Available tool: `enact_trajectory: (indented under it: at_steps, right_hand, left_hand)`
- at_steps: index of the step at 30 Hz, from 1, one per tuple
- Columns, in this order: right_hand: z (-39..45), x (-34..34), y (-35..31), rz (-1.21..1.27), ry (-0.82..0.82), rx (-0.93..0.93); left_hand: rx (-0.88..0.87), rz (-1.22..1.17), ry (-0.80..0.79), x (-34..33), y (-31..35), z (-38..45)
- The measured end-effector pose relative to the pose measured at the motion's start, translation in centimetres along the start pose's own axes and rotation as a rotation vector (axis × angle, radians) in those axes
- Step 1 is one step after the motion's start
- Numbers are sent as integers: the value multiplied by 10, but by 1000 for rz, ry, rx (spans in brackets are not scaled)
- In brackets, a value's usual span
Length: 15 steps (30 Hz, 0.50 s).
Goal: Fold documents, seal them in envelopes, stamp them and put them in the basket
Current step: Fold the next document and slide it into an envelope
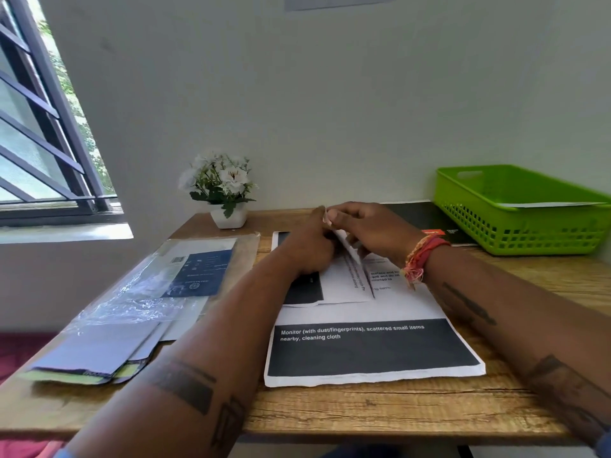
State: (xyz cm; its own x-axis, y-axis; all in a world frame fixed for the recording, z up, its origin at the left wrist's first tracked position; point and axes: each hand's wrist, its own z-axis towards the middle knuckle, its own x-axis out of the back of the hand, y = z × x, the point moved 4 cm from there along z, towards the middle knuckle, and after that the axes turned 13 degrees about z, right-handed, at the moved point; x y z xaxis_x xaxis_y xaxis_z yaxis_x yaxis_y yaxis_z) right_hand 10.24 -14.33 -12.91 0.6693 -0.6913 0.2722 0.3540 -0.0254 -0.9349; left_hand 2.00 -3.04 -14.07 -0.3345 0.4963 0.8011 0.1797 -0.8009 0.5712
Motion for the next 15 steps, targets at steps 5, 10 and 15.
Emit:
enact_trajectory:
  at_steps: [5,10,15]
  right_hand:
    - [-4,-11,2,-336,-72,110]
    - [-4,-15,6,-578,-192,92]
    - [-5,-15,2,-667,-223,88]
  left_hand:
    - [154,-172,43,10,-10,0]
    - [117,160,18,12,-21,5]
    - [173,320,44,20,-29,5]
